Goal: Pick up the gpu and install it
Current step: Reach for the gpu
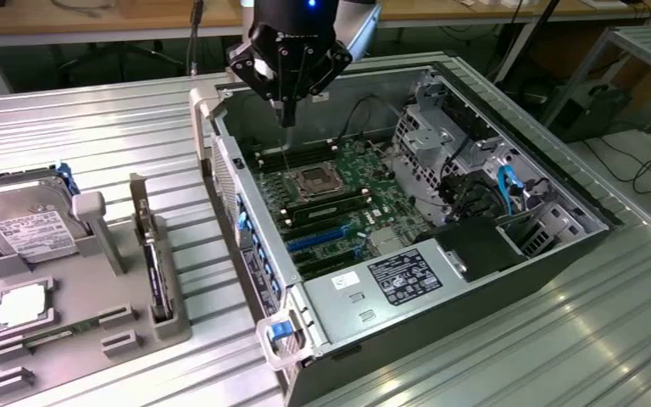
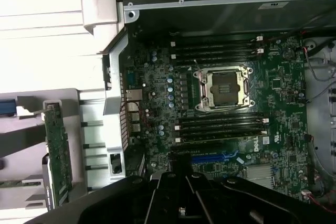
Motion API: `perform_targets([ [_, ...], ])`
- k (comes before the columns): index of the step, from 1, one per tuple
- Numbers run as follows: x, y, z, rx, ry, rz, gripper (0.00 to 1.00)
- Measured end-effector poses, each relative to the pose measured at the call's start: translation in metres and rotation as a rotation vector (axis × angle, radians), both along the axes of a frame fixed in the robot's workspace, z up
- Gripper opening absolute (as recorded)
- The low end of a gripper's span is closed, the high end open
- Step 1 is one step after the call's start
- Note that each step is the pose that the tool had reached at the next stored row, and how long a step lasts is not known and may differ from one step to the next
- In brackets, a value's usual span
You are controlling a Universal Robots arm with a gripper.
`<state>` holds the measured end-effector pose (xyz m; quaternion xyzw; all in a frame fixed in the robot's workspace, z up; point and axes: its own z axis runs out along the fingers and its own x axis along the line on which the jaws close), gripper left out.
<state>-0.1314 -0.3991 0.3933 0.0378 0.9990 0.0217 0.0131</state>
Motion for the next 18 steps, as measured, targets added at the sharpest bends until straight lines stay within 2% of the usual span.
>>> perform_targets([
  [18,-0.019,0.0000,0.0000,-0.0001,0.0000,0.000,0.11],
])
